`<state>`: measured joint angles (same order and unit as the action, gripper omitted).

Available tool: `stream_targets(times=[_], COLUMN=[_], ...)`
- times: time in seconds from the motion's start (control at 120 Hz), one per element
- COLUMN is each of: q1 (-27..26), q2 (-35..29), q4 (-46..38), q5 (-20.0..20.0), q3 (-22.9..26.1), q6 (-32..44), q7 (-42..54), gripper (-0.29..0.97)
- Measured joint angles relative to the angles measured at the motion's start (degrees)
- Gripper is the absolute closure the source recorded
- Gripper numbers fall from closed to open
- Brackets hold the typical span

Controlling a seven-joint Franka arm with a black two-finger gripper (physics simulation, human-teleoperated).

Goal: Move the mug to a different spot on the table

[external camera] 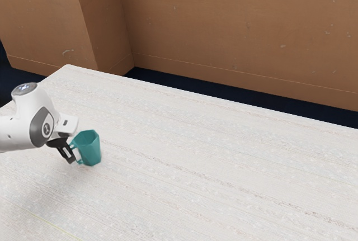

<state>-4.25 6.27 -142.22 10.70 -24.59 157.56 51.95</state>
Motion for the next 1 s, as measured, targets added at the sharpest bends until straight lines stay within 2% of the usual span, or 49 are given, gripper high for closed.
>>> stream_targets(times=[0.217, 0.375, 0.525, 0.85, 1.0], q1=[-1.1, -3.8, -7.1, -13.1, -15.3], q2=[-1.8, -3.0, -5.8, -5.0, -2.9], q4=[-0.4, -1.0, -2.5, -2.4, -2.0], q5=[2.2, 3.2, 6.2, 18.7, 22.0], q3=[-0.1, -0.4, -1.1, -1.2, -0.4], q6=[1.2, 3.3, 5.8, 9.2, 10.9], q7=[-0.1, -0.1, -0.1, 0.4, 0.6], gripper=[0.69, 0.71, 0.71, 0.73, 0.72])
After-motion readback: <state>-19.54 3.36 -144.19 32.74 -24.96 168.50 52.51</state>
